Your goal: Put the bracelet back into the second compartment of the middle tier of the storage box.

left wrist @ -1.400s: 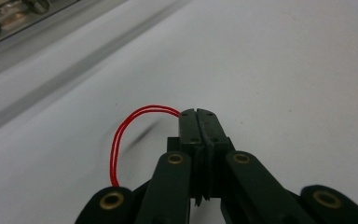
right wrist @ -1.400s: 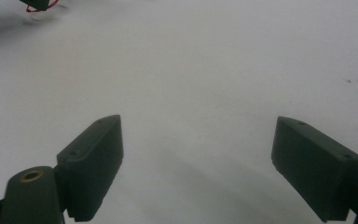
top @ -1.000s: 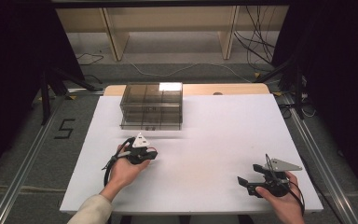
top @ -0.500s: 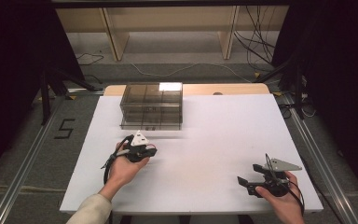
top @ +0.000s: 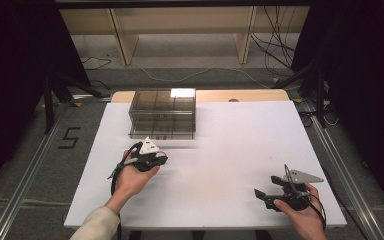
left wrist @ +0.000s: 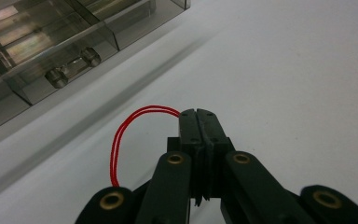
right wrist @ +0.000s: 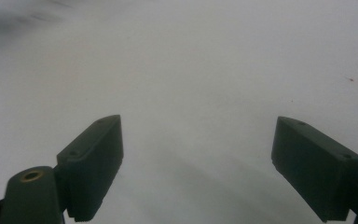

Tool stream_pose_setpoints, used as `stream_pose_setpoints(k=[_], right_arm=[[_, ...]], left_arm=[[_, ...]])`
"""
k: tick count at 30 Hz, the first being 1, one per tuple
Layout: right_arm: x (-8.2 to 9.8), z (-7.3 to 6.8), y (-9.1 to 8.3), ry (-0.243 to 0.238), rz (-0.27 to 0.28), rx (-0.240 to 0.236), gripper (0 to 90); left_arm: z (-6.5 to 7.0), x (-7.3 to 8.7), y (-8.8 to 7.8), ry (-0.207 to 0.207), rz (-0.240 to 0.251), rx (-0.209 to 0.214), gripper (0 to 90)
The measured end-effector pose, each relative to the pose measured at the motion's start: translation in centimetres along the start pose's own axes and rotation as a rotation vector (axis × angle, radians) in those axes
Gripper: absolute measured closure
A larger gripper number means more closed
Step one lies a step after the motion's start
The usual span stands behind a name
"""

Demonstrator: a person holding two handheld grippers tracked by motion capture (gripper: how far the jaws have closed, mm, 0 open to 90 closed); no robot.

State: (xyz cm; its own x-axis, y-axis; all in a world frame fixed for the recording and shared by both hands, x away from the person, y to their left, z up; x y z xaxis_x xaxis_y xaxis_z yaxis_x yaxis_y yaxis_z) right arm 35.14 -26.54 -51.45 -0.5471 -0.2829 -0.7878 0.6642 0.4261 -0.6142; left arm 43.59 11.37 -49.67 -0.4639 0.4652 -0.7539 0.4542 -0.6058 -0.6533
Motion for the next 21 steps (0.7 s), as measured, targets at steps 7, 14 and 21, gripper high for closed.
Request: stream_pose_setpoints(k=[7, 14, 21], right_arm=[[0.0, 0.0, 0.0, 0.002, 0.000, 0.000, 17.5], [0.0, 0.0, 0.0, 0.003, -0.001, -0.001, 17.5], [0.0, 0.0, 0.0, 0.007, -0.006, -0.002, 17.5]], left_arm=[[0.0, -0.5, 0.0, 0.005, 0.007, -0.002, 89.8], [0.0, -0.8, 0.0, 0.008, 0.004, -0.006, 89.8], [-0.2, -1.3, 0.0, 0.012, 0.012, -0.013, 89.8]])
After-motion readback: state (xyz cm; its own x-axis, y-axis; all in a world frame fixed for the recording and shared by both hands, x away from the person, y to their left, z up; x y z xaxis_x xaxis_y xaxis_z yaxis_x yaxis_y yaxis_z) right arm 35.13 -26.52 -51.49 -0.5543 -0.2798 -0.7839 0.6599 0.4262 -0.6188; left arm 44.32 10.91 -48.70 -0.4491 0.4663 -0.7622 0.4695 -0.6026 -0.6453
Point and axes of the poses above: each handheld gripper's, and its own axes: y roughly forward along the jaws, x roughly out of its underside, z roughly to its right, the point moved 6 cm from there along y, roughly forward along the jaws, and after that the axes turned 7 degrees about x, right-handed, at the moved point
